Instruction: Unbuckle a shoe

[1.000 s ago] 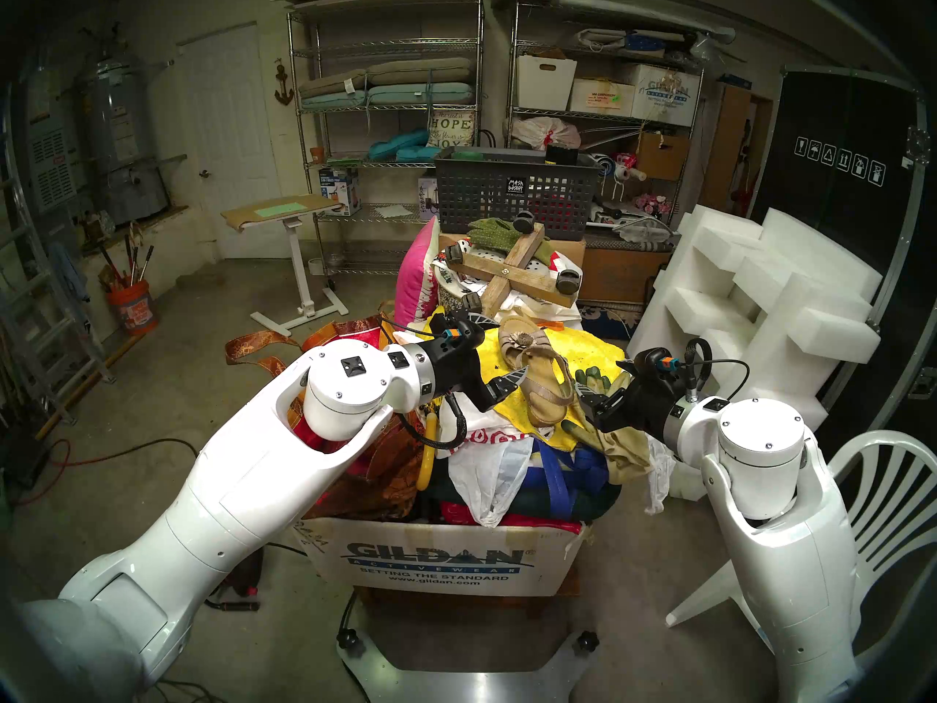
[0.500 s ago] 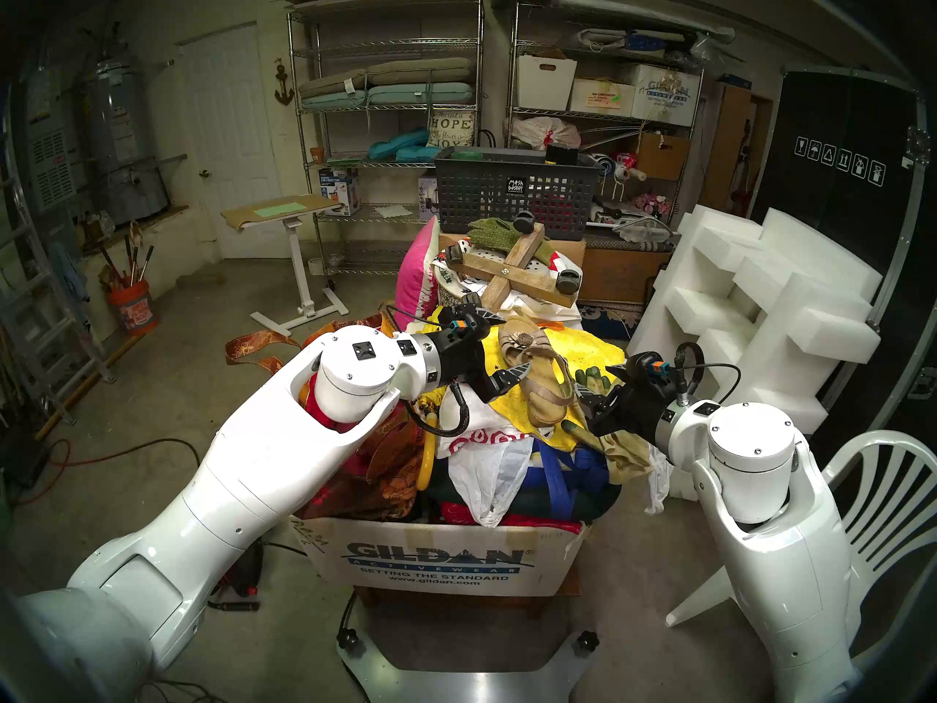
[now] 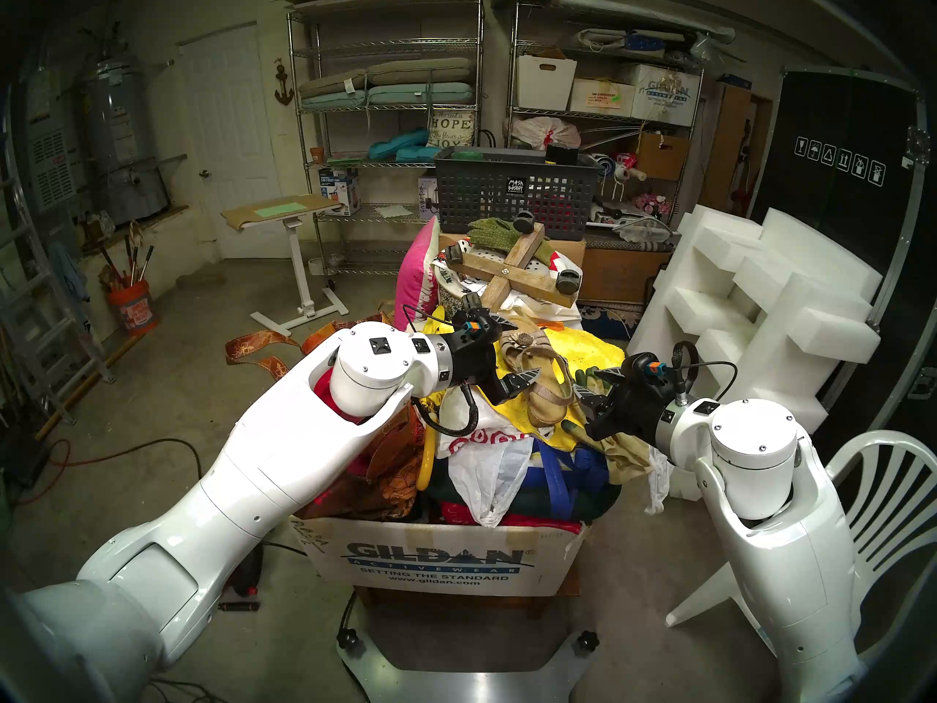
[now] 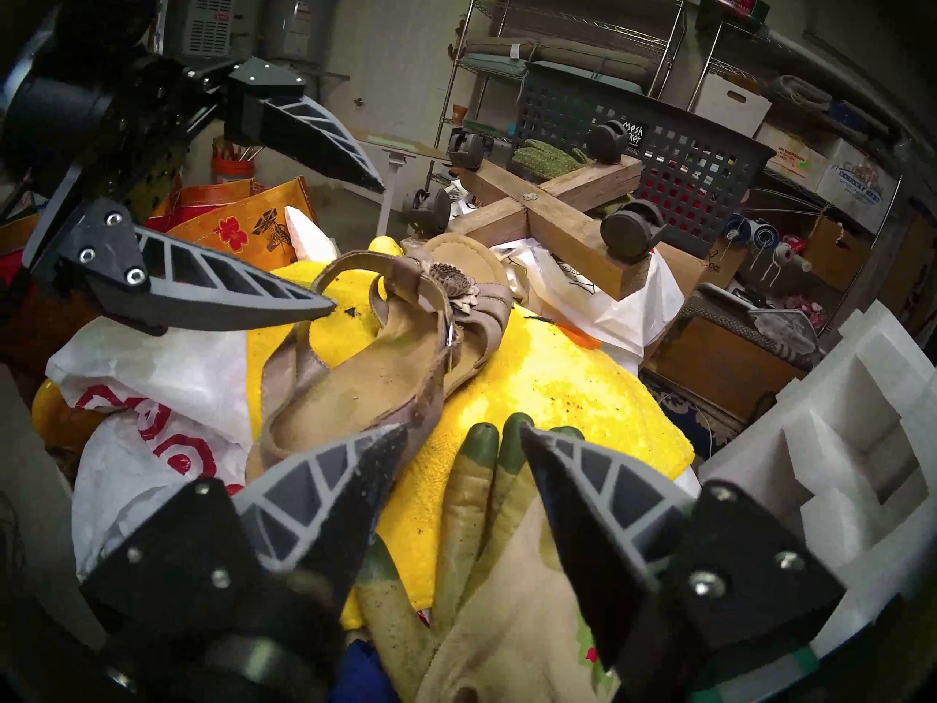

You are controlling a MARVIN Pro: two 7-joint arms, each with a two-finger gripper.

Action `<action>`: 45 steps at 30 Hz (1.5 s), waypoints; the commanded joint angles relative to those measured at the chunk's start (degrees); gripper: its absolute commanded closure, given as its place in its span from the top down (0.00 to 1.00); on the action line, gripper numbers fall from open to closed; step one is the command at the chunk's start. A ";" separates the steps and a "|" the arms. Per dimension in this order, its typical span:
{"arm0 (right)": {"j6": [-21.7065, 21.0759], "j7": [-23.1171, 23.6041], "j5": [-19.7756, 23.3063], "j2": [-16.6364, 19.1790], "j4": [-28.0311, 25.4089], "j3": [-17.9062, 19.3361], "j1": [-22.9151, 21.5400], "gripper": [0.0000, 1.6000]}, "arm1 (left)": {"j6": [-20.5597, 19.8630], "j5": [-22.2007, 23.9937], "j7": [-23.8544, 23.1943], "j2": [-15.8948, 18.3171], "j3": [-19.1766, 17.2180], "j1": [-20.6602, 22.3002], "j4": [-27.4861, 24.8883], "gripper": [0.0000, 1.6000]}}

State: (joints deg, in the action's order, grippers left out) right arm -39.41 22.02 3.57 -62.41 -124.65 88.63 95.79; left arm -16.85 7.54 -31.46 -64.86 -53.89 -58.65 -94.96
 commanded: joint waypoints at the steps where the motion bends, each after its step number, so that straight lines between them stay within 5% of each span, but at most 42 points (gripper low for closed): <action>1: 0.49 0.07 -0.50 0.48 -0.36 -0.37 -1.85 0.61 | 0.64 -0.39 -0.24 -1.95 -0.01 3.24 0.71 0.96; 11: 0.22 0.03 -1.43 0.22 0.02 -1.57 -3.10 0.64 | 1.51 -1.48 -1.96 -3.97 1.25 5.52 5.02 0.90; 13: 0.32 0.04 -1.56 0.19 0.11 -1.66 -3.24 0.63 | 1.67 -1.61 -2.21 -4.16 1.34 5.76 5.52 0.82; 32: -1.06 1.23 -2.39 1.15 -1.21 -2.72 -3.70 0.54 | 2.83 -3.10 -5.24 -6.77 2.67 7.94 9.09 0.81; 40: -1.96 2.10 -2.37 1.97 -2.26 -1.49 -2.55 0.59 | 2.49 -3.72 -6.23 -7.43 3.04 8.60 10.48 0.64; 42: -2.05 2.28 -2.39 2.04 -2.27 -1.31 -2.43 0.61 | 2.62 -3.87 -6.74 -7.47 3.16 8.77 10.89 0.52; 45: -2.21 2.44 -2.44 2.06 -2.26 -1.21 -2.40 0.63 | 2.76 -4.04 -7.02 -7.72 3.24 8.79 11.39 0.57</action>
State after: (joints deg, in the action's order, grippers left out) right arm -41.89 24.57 1.12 -60.54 -125.44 86.81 93.23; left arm -14.33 3.37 -38.33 -71.42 -50.54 -51.52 -83.94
